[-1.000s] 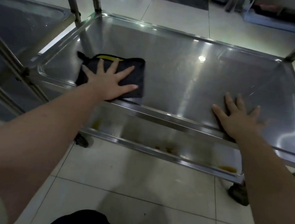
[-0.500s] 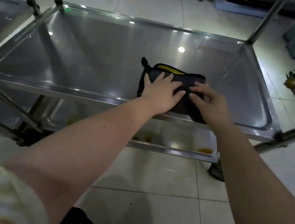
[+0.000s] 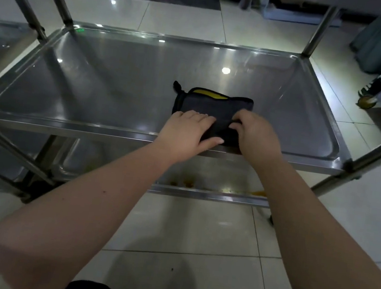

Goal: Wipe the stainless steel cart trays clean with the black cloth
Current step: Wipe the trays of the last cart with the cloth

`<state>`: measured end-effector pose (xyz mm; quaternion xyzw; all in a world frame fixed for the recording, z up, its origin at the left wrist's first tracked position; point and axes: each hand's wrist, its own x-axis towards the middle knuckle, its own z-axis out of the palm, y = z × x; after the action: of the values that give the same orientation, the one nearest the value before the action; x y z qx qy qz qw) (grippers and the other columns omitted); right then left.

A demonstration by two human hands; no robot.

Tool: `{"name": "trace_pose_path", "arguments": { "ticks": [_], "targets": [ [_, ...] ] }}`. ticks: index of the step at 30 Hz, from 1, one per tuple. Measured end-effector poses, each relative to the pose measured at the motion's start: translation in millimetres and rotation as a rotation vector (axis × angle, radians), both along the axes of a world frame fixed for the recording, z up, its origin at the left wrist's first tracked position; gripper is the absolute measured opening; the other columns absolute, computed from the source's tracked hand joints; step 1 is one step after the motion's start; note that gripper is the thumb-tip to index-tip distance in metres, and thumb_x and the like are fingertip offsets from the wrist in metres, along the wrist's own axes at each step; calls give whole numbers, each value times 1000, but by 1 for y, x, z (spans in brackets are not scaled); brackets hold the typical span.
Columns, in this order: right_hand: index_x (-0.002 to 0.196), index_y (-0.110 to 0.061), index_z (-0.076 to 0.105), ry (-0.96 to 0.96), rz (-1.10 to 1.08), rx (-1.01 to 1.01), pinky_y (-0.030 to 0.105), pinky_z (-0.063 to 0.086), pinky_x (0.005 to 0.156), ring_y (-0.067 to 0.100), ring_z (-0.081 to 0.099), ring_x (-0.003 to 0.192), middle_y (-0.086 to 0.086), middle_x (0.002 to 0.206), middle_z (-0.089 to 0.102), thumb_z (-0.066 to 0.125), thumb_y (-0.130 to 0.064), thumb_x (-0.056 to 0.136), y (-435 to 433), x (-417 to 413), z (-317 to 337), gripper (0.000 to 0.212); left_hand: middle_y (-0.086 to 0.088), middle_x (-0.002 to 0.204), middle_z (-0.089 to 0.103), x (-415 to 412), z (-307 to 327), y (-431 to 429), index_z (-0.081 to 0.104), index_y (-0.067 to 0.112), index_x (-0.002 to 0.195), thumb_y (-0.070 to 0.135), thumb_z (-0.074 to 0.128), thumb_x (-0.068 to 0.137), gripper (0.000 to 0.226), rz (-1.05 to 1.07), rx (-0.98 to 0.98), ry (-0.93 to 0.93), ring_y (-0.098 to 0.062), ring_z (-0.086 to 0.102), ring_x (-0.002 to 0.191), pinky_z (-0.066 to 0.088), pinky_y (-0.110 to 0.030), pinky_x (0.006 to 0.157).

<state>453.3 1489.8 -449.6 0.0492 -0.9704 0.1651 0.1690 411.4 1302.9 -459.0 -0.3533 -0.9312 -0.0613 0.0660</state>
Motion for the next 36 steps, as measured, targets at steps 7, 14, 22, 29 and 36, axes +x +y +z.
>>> {"name": "trace_pose_path", "arguments": {
  "ticks": [7,14,22,29,36],
  "targets": [
    [106,0,59,116,40,-27,34,33,80,35,49,97,17,101,58,50,-10,99,-1,-3,18,15,-16,115,61,-16,29,4,53,7,128,11,57,91,38,20,-2,116,-37,56,105,35,-40,71],
    [99,-7,69,337,20,157,41,45,70,34,51,78,15,84,55,63,-27,82,18,26,52,27,-11,78,65,-8,63,18,69,9,91,0,76,61,31,-152,187,393,-33,62,68,43,-35,64],
    [97,-6,73,398,29,77,33,36,76,29,52,86,11,94,66,60,-12,81,39,116,33,21,-5,89,66,70,30,18,73,16,100,18,68,72,29,-217,417,493,-29,56,79,30,-37,69],
    [97,-6,70,234,-9,-125,43,43,74,32,58,83,8,91,67,58,0,74,44,174,-79,27,0,92,70,106,-57,27,74,18,99,17,66,80,20,-304,361,368,-28,64,83,34,-38,78],
    [93,-6,72,188,-157,-203,35,40,74,28,53,80,6,87,68,66,3,71,43,198,-195,25,4,92,67,125,-162,40,69,23,100,13,73,70,32,-293,174,23,-26,64,86,30,-37,81]
  ]
}}
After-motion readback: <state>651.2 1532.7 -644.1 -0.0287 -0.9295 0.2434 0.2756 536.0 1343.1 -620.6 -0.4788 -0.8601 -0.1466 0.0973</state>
